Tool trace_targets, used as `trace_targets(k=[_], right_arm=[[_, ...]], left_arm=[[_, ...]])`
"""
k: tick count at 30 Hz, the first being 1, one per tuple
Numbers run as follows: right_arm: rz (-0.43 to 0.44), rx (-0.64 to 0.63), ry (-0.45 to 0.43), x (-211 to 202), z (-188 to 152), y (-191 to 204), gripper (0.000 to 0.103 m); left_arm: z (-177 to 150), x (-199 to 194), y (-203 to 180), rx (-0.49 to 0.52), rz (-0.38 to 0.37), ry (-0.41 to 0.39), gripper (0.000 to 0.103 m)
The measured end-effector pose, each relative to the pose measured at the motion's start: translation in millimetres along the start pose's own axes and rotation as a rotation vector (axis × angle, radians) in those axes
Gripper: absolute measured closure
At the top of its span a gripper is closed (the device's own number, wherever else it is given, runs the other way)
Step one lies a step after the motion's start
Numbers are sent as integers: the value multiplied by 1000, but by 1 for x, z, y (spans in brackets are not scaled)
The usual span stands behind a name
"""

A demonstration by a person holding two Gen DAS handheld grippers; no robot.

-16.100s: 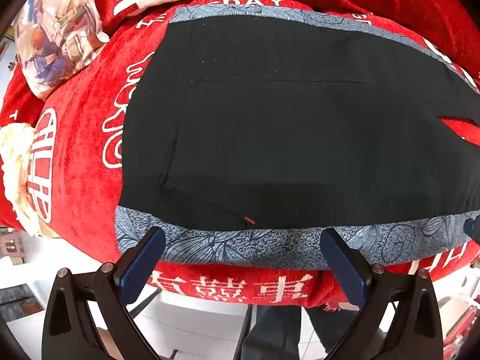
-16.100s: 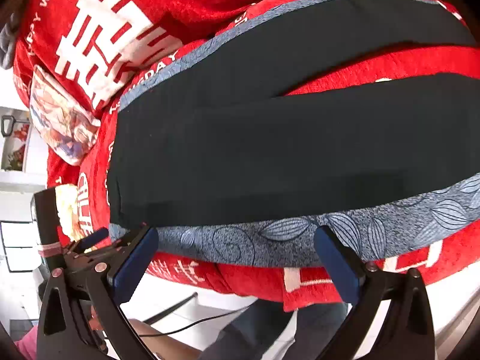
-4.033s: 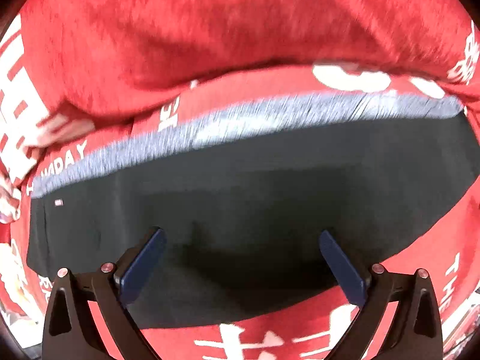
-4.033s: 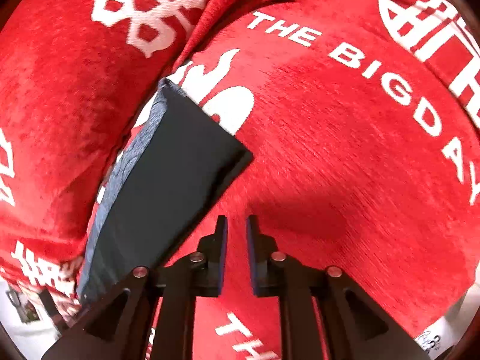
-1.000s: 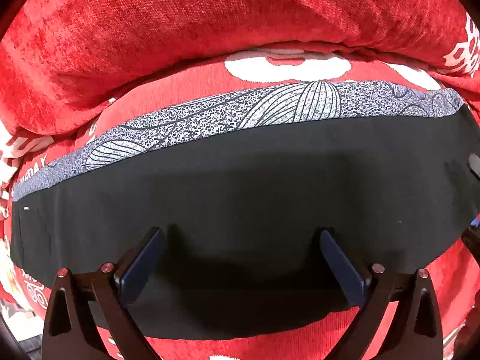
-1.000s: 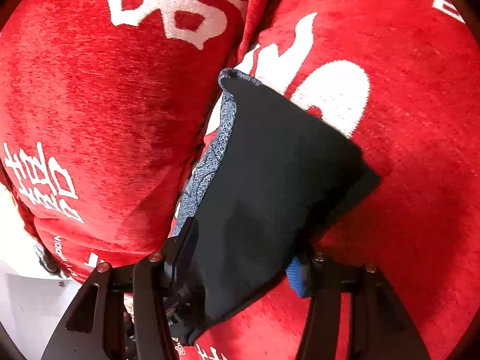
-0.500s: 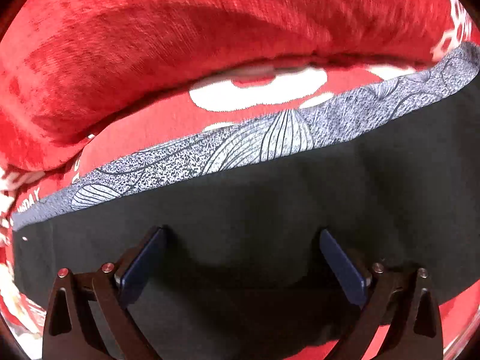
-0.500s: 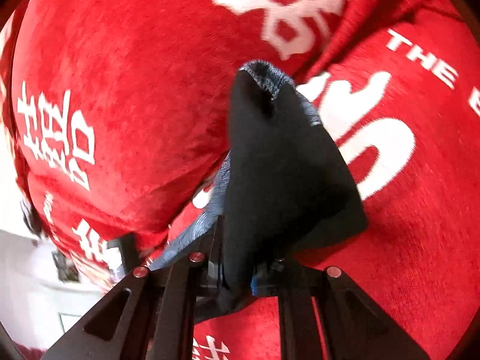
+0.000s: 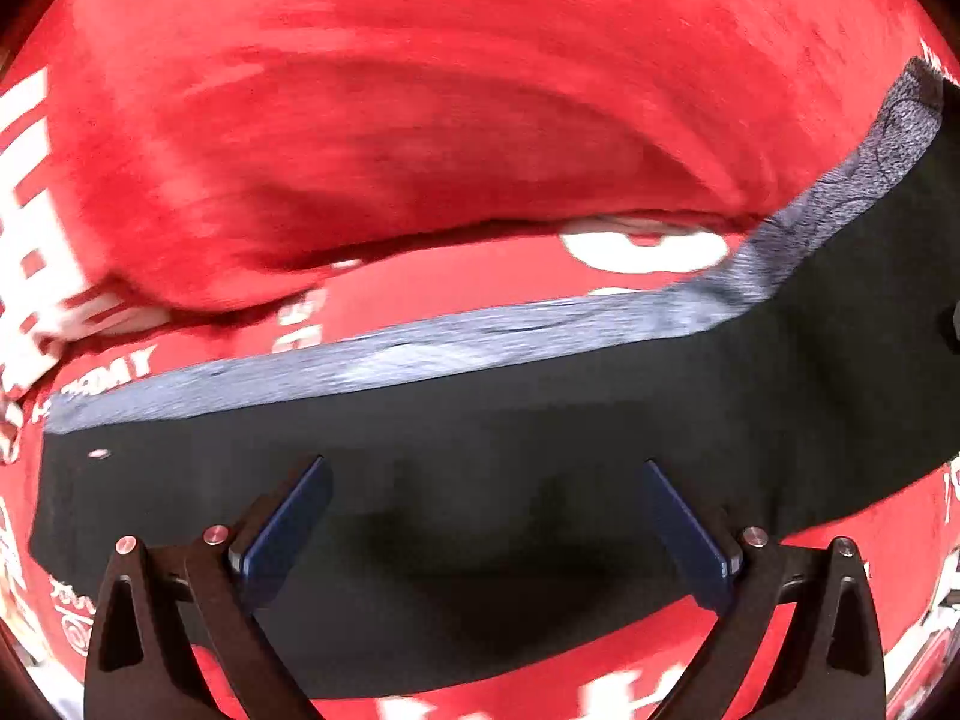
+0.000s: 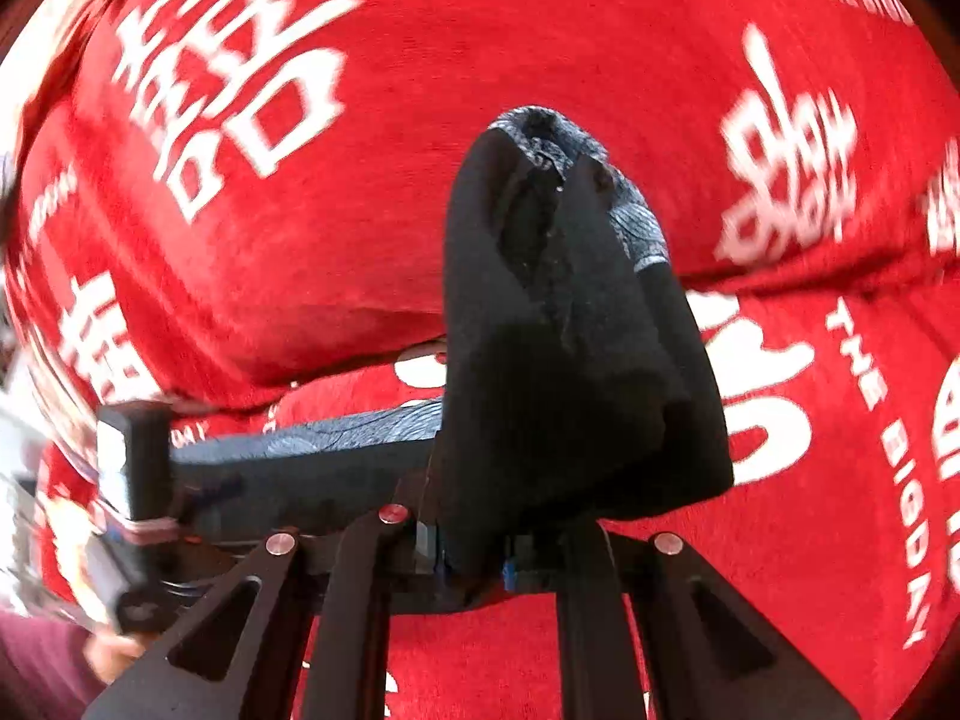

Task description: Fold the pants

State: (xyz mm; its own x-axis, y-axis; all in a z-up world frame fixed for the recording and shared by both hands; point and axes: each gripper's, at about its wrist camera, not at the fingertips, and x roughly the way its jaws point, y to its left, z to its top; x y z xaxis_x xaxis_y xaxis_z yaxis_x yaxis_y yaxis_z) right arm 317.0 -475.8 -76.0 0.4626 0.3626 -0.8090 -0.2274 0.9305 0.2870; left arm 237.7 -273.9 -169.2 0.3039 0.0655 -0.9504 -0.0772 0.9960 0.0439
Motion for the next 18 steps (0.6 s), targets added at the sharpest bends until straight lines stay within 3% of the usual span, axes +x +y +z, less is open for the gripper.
trace_targets(k=[7, 11, 14, 15, 17, 18], right_arm=[[-129, -277, 8, 21, -22, 123, 89], [-203, -440, 87, 83, -65, 198, 86], [-317, -548, 192, 141, -106, 236, 75], [-402, -604, 227, 157, -121, 250, 72], [-534, -711, 219, 160, -141, 265, 68], [-545, -756, 200, 153, -147, 279, 66]], left_arm=[[-27, -7, 132, -88, 59, 33, 0], [-48, -2, 195, -133, 113, 71, 0], [-60, 0, 230, -175, 133, 87, 0], [-63, -1, 240, -191, 134, 89, 0], [-68, -3, 254, -218, 120, 93, 0], [-70, -7, 259, -229, 114, 98, 0]])
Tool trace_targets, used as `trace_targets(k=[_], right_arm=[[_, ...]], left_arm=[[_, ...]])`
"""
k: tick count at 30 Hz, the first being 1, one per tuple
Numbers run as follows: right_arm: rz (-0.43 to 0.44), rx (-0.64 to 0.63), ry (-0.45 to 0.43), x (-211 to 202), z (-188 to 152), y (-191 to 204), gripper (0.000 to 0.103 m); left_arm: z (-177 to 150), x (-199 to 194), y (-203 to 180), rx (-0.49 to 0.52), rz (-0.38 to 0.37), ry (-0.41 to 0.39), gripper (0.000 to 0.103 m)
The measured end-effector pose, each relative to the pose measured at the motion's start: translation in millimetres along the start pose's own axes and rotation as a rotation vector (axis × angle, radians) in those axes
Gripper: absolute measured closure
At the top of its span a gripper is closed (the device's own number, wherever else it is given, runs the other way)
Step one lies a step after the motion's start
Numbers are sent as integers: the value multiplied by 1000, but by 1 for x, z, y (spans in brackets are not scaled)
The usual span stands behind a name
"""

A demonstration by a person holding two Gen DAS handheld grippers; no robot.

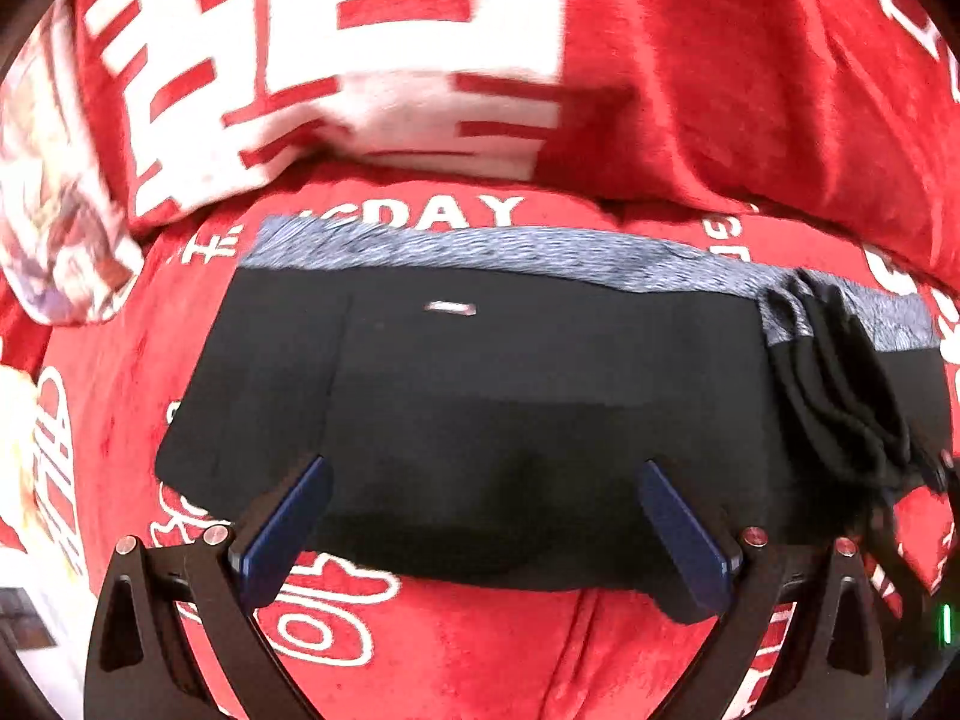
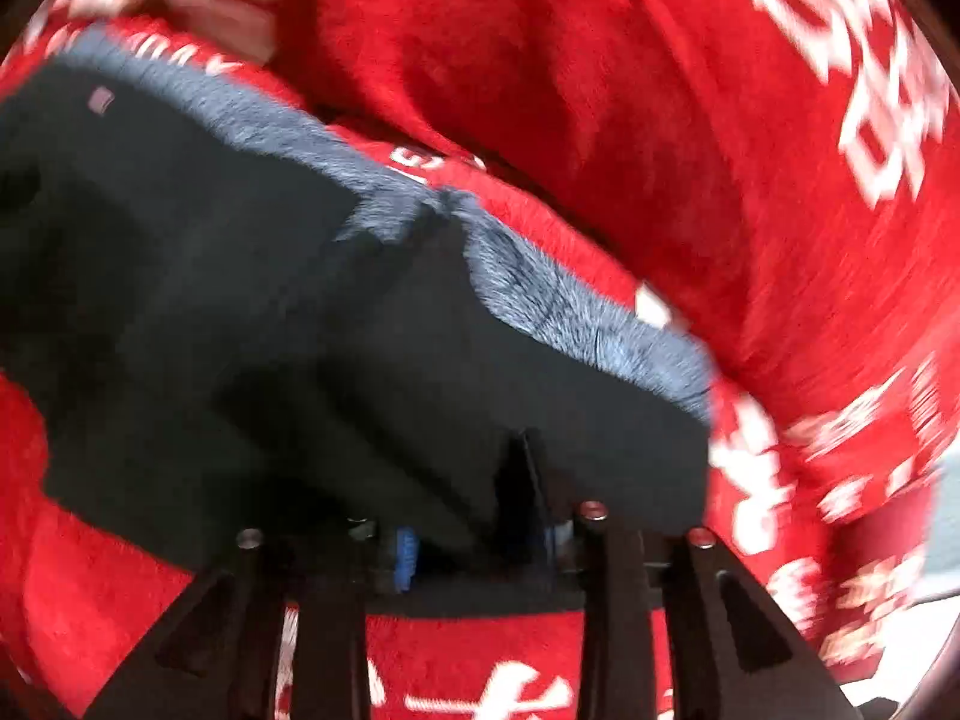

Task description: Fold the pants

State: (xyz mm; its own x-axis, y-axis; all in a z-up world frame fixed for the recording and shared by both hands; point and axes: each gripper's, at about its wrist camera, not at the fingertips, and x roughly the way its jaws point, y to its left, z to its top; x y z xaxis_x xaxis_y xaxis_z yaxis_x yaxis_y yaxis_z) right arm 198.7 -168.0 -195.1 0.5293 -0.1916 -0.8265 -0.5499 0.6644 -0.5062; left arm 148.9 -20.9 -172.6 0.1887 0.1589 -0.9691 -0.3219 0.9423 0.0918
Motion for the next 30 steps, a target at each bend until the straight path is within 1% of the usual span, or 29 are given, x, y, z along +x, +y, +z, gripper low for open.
trace_targets(k=[1, 2, 4, 5, 6, 7, 8, 10, 11, 12, 14, 15, 16, 17, 18, 19, 20, 21, 23, 24, 26, 28, 29, 30], right_arm=[[15, -13, -28, -14, 0, 4, 64], [49, -18, -55, -29, -3, 6, 60], [177, 20, -85, -53, -11, -3, 57], [259, 82, -84, -60, -14, -14, 56], [361, 196, -70, -59, -21, -35, 56], [446, 310, -53, -53, -28, -54, 56], [563, 493, -24, -39, -40, -84, 56], [720, 752, 43, -7, -64, -118, 55], [798, 883, 96, 13, -78, -133, 55], [858, 1005, 138, 31, -93, -144, 55], [942, 1157, 162, 53, -109, -158, 55], [967, 1223, 165, 63, -117, -164, 55], [976, 1261, 169, 68, -124, -165, 56], [984, 1298, 176, 73, -128, -166, 56], [999, 1338, 182, 78, -131, -165, 56], [1014, 1374, 192, 84, -134, -164, 56], [1027, 1413, 206, 89, -136, -165, 78], [1034, 1451, 215, 94, -139, -164, 98], [1042, 1475, 240, 99, -142, -162, 99], [1040, 1455, 237, 96, -141, -162, 99], [1020, 1367, 230, 88, -135, -160, 99], [1018, 1323, 245, 86, -136, -157, 99], [1020, 1307, 242, 85, -136, -157, 99], [1018, 1291, 235, 85, -135, -159, 98]], left_arm=[[2, 2, 1, -7, -7, 9, 0], [4, 2, 1, -10, -20, 18, 0], [8, 1, -8, -1, -62, 24, 0], [9, 1, -16, 9, -98, 27, 0], [9, 1, -25, 20, -133, 32, 0], [11, 0, -37, 35, -174, 39, 0], [13, 1, -52, 54, -218, 44, 0], [17, 2, -80, 97, -289, 46, 0], [19, 3, -97, 124, -309, 45, 0], [21, 5, -112, 148, -313, 43, 0], [25, 12, -138, 183, -329, 56, 0], [27, 17, -147, 185, -339, 69, 0], [29, 21, -154, 185, -345, 80, 0], [31, 27, -161, 187, -345, 95, 11], [31, 33, -167, 193, -332, 112, 28], [31, 41, -171, 201, -322, 144, 37], [30, 50, -175, 199, -329, 184, 52], [28, 56, -177, 195, -332, 204, 54], [19, 50, -180, 218, -295, 167, 54], [13, 45, -182, 246, -277, 150, 54], [-2, 39, -184, 296, -236, 127, 54], [-11, 30, -182, 299, -215, 105, 53], [-13, 25, -180, 298, -205, 96, 47], [-14, 21, -179, 296, -187, 87, 31]])
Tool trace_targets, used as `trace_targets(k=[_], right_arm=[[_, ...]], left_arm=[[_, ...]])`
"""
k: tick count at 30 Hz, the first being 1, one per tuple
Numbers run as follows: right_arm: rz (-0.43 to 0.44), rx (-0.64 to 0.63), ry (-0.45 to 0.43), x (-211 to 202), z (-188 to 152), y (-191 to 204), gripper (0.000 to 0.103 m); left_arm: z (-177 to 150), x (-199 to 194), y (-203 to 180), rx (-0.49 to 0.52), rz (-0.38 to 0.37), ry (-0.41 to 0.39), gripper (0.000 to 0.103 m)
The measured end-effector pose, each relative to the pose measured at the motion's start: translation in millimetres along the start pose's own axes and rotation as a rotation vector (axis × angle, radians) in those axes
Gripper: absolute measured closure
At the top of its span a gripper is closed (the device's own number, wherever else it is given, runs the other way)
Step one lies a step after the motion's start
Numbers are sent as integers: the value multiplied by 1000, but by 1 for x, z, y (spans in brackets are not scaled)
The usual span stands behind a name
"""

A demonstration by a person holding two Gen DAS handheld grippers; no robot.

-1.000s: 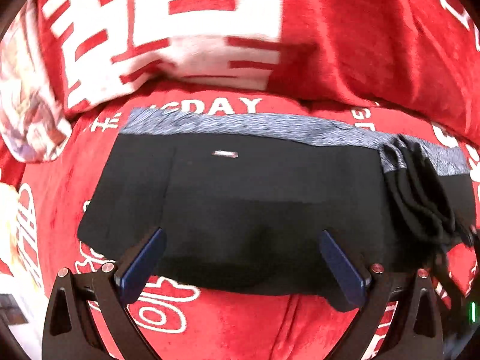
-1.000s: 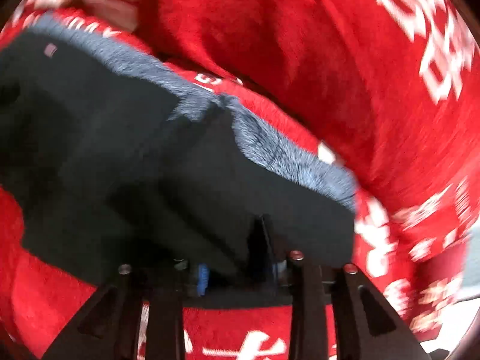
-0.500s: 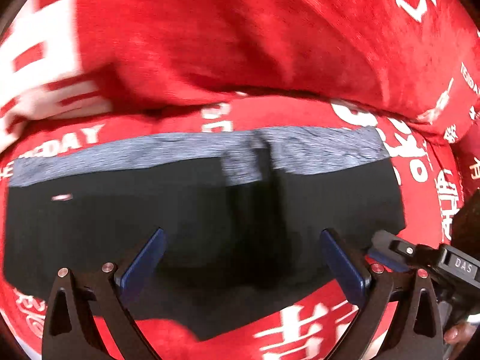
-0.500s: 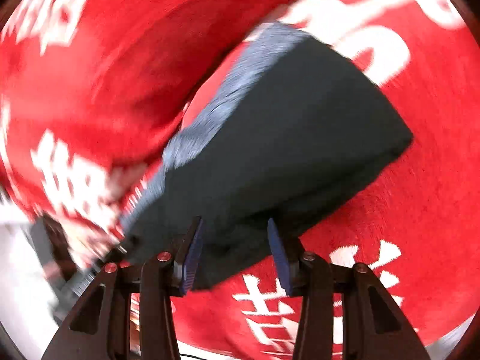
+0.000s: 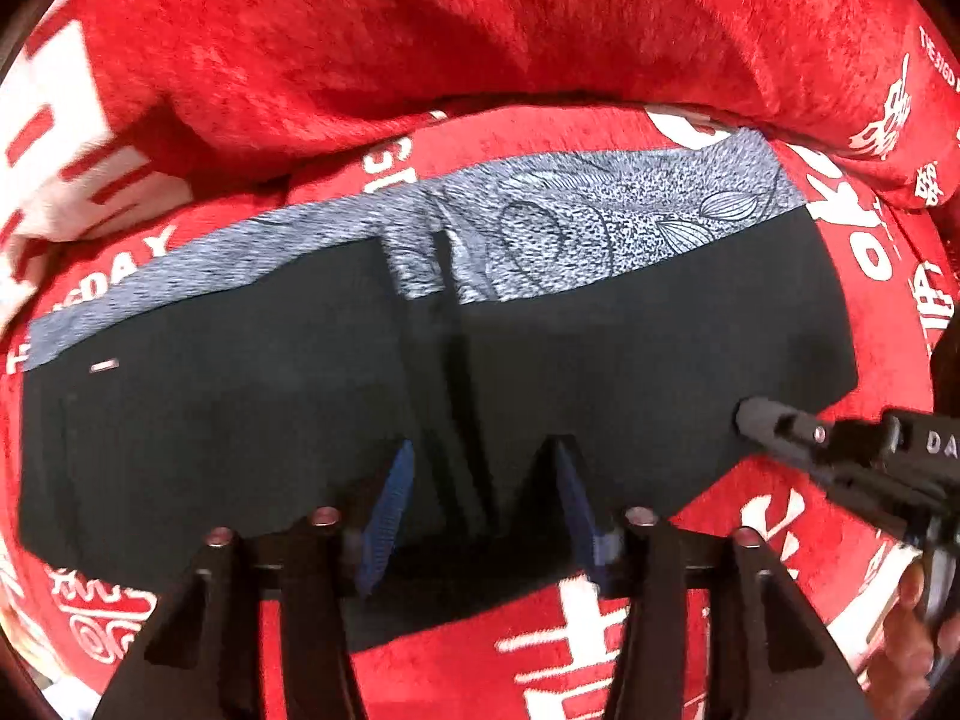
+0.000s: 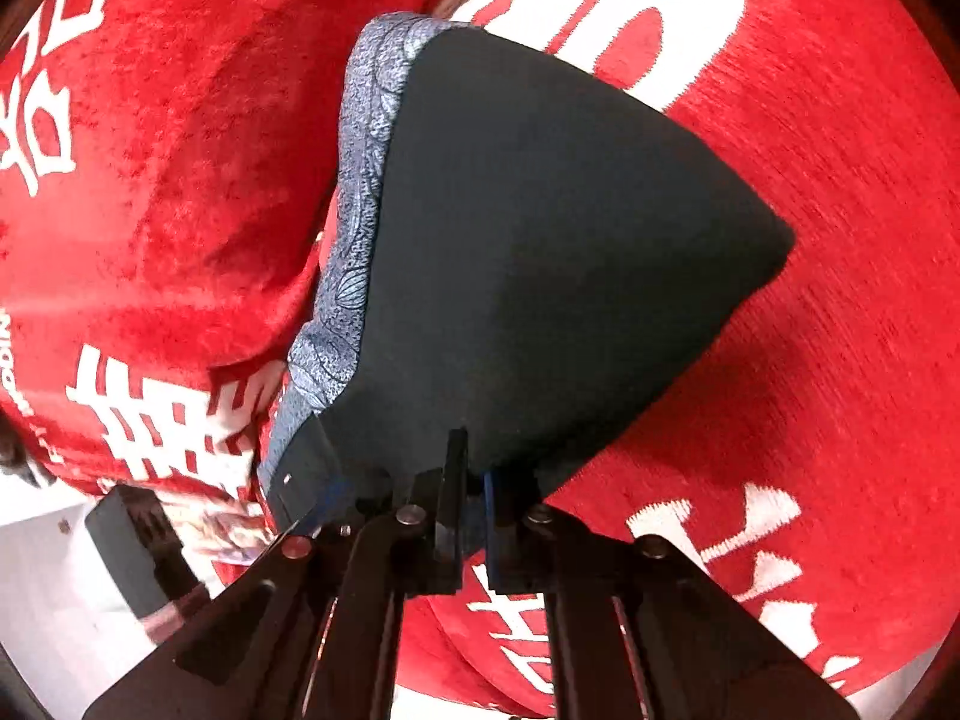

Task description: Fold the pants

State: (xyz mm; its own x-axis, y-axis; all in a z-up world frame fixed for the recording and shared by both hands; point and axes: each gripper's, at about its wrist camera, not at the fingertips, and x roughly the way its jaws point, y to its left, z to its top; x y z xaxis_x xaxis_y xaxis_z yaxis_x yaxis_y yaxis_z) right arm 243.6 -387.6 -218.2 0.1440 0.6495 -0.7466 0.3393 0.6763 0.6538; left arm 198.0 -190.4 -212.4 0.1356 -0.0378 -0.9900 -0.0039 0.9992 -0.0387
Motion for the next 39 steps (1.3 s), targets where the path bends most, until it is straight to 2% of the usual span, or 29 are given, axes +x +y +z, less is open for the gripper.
trace_targets(k=[1, 2, 3, 7, 8, 9, 11, 14, 18, 20, 22, 25, 30, 31, 34, 39], right_arm=[[-14, -25, 2, -2, 2, 2, 96], [-28, -46, 9, -4, 4, 4, 94], [-41, -64, 19, -5, 6, 8, 91], [-116, -142, 50, -19, 3, 24, 77], [-136, -173, 50, -25, -1, 31, 62], [-159, -200, 49, -33, -6, 37, 42], [-200, -250, 31, -53, -19, 41, 33], [-252, -304, 24, -80, -39, 44, 33], [-301, -303, 26, -104, -56, 36, 25], [-314, -289, 15, -114, -62, 33, 25], [-312, -268, 12, -120, -66, 33, 24], [-329, -275, 9, -124, -69, 39, 22], [-385, -369, -12, -126, -73, 61, 18], [-386, -375, -9, -125, -74, 65, 16], [-383, -387, -12, -124, -76, 74, 2], [-419, -438, -33, -123, -81, 85, 0]], left_arm=[[0, -5, 1, -4, 20, -11, 24], [-1, -11, 2, -11, 28, -31, 21], [-1, -16, 3, -10, 30, -35, 21], [-6, -21, 3, 21, 69, 30, 21], [-8, -23, 3, 27, 76, 41, 21], [-12, -27, 3, 34, 83, 52, 21], [-21, -35, 6, 46, 96, 71, 21], [-30, -44, 3, 56, 99, 104, 21], [-36, -58, -7, 82, 97, 114, 21], [-38, -67, -11, 95, 87, 110, 21], [-36, -74, -14, 100, 75, 103, 1], [-34, -84, -17, 111, 68, 83, 0], [-34, -92, -15, 116, 79, 87, 0], [-34, -93, -14, 111, 81, 88, 0], [-36, -98, -8, 94, 82, 86, 0], [-40, -99, -4, 93, 90, 92, 0]])
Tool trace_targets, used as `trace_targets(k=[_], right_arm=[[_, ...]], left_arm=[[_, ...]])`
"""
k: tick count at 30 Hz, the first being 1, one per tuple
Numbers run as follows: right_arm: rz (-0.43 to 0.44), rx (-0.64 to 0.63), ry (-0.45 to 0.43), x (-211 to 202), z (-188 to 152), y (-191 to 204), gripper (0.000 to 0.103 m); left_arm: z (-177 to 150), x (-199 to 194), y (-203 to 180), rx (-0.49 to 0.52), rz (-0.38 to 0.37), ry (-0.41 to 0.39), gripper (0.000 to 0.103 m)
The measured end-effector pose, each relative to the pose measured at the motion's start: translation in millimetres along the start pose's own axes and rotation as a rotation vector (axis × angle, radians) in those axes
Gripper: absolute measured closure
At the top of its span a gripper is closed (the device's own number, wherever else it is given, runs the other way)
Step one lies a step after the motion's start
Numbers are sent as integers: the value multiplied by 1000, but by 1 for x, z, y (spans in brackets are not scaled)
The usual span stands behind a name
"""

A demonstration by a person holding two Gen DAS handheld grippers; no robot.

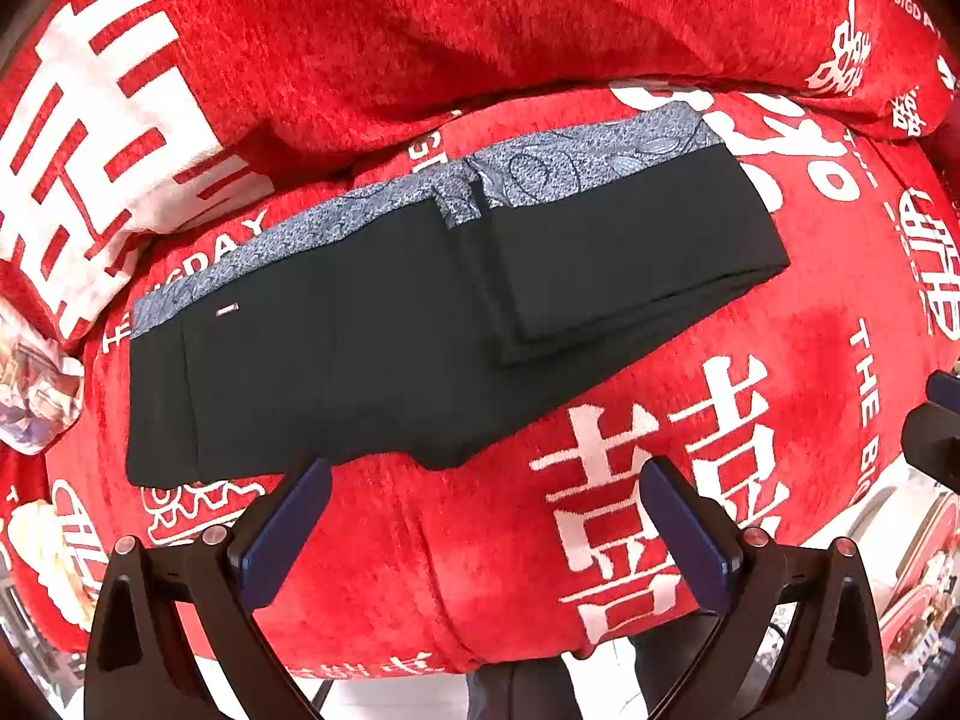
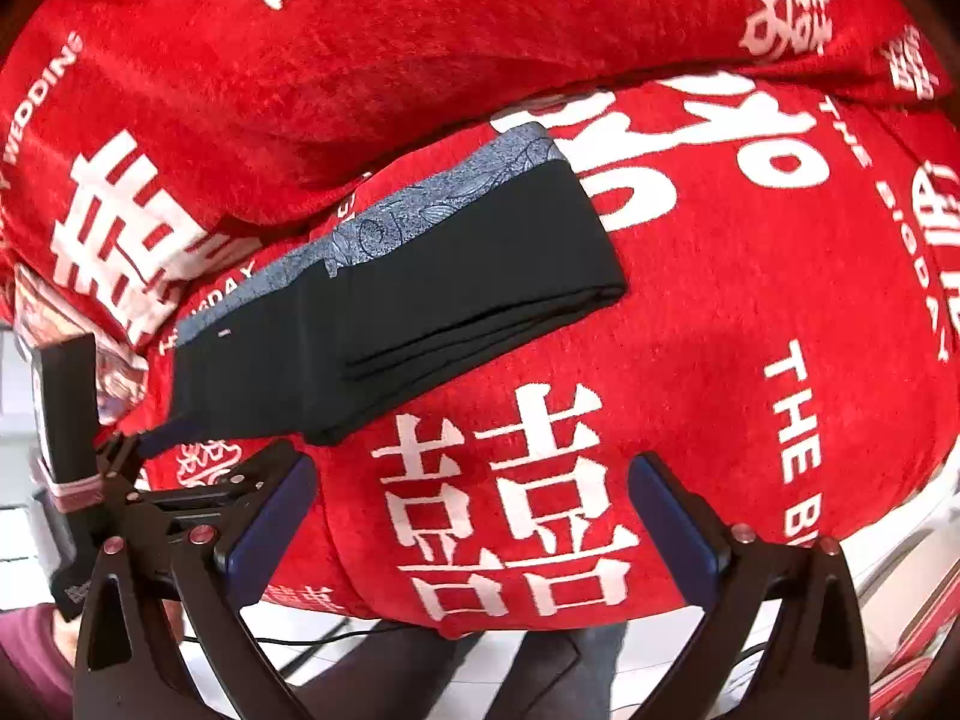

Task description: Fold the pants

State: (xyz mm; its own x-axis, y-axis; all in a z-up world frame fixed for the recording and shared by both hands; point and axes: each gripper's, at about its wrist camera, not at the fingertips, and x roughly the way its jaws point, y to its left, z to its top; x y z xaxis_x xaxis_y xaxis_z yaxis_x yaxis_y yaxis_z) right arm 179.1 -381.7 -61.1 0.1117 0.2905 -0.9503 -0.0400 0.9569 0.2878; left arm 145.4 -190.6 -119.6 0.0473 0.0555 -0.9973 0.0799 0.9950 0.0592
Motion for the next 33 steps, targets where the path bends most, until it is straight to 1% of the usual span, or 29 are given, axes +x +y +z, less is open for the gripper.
trace_targets(k=[3, 5, 13, 19, 22, 27, 31, 33], right_arm=[[-20, -18, 19, 2, -2, 4, 0], [-29, -14, 14, 2, -4, 5, 0], [-36, 10, 21, 3, -9, -1, 0], [-46, 12, 20, 3, -6, -8, 0], [-48, 21, 21, 7, -2, -15, 0], [-54, 14, 19, 14, 14, -30, 0], [-37, 2, 5, 25, 31, -44, 0], [-12, 6, 4, 32, 43, -51, 0]], left_arm=[[-2, 0, 2, -5, -1, 0, 0], [-3, 0, 2, -6, 0, 1, 0], [-5, 4, 3, -22, 12, 14, 0], [-7, 11, 5, -43, 13, 20, 0], [-8, 18, 9, -70, 15, 27, 0], [-4, 37, 21, -148, 20, 37, 0], [9, 47, 31, -218, -22, 22, 0], [17, 49, 34, -239, -39, 2, 0]])
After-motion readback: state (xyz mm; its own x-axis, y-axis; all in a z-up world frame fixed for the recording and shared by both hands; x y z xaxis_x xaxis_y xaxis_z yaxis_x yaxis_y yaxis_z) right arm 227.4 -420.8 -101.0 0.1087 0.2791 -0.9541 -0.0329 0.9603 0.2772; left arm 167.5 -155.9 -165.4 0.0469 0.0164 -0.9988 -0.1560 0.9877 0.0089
